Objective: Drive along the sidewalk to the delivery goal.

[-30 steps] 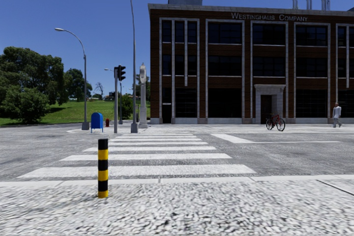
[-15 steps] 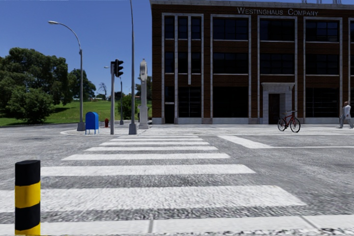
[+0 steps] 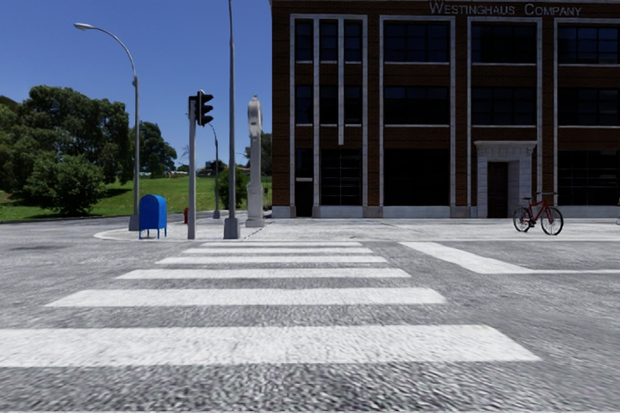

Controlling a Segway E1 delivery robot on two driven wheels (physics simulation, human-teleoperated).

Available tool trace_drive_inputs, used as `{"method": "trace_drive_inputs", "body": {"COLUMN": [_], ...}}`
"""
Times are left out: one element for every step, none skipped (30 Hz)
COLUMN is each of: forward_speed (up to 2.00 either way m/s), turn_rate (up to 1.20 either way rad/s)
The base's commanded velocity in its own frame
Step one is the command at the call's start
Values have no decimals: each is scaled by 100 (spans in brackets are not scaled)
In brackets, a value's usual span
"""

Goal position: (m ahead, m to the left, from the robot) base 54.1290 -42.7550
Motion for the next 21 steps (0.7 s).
{"method": "trace_drive_inputs", "body": {"forward_speed": [200,200,200,200,200,200,200,200,200,200,200,200,200,200,200,200,200,200,200,200,200], "turn_rate": [0,0,0,0,0,0,0,0,0,0,0,0,0,0,0,0,0,0,0,0,0]}}
